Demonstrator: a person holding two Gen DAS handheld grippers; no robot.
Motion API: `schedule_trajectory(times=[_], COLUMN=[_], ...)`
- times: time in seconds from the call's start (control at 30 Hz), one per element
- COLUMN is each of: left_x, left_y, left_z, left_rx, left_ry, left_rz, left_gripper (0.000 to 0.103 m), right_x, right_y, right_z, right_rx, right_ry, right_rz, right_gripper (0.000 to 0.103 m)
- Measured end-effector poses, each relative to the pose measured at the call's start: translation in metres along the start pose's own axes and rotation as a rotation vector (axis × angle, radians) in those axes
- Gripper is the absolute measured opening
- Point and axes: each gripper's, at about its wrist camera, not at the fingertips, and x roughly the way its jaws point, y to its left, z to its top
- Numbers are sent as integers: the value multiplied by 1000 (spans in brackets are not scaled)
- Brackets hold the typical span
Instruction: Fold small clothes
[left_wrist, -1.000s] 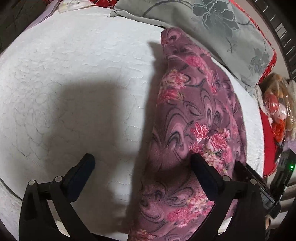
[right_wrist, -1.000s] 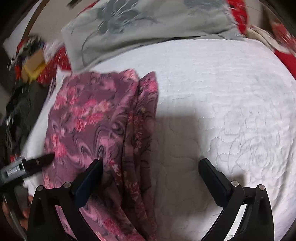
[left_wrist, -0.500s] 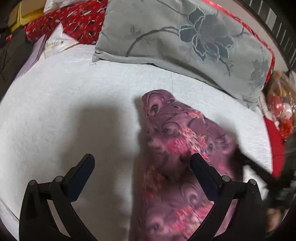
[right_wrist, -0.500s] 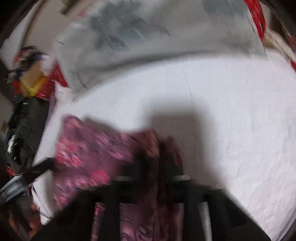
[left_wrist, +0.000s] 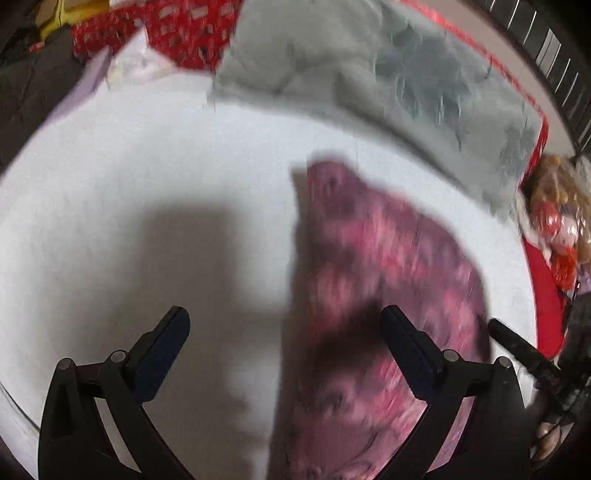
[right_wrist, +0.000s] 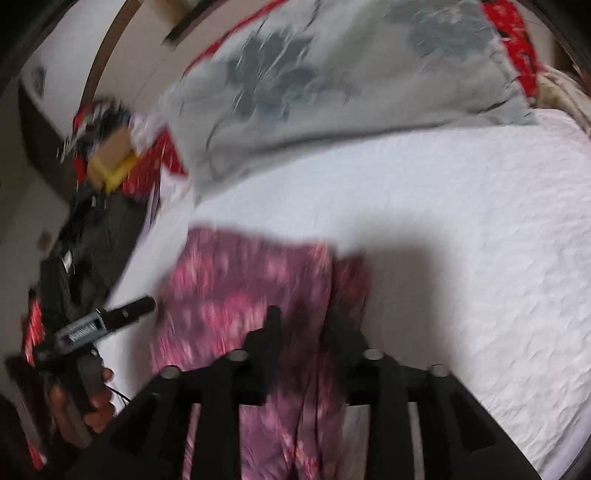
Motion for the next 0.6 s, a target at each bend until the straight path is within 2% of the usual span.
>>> schedule_trajectory(times=[0.03,0.1,0.13,0.17,0.27,0.33,0.4,0.47,0.5,0.57,0.6], left_x=[13,14,1,-8,-31,-18,-9,-20,-28,-37,-35], left_y=[-2,2,4,4,2,-2,-1,7,8,7,6], left_z=[-6,-12,-14,-17,-40,-61,-70,-71,-75,-85,-91], left_rx=[15,-9,-12,1,38,68,63,-6,-8,28,56], left_ry=[43,74,72,59,22,78,92,114,112,88,89], left_rz=[14,10,0,4,24,49,55,24,10,44,74], left_gripper=[103,103,103,103,103,103,103,103,103,103,103], right_x=[18,18,14,2,-23,-22,7,-3,-6,-23,-24], right_y=[2,5,6,9,19,23,20,15,16,21,23], right_z=[-7,-11,-8,-9,-22,-38,-62,-67,-66,-74,-81], right_rx=[-29,-37,-24,-3,-31,-56,-105,-49,-18,-3,-32], right_ry=[71,40,51,46,4,45,178,134,132,92,97], right_rz=[-60,-115,-131,-134,-55,-45,-181,-162,-157,-127,-146], right_gripper=[37,47,45,45,48,56,58,59,59,62,64])
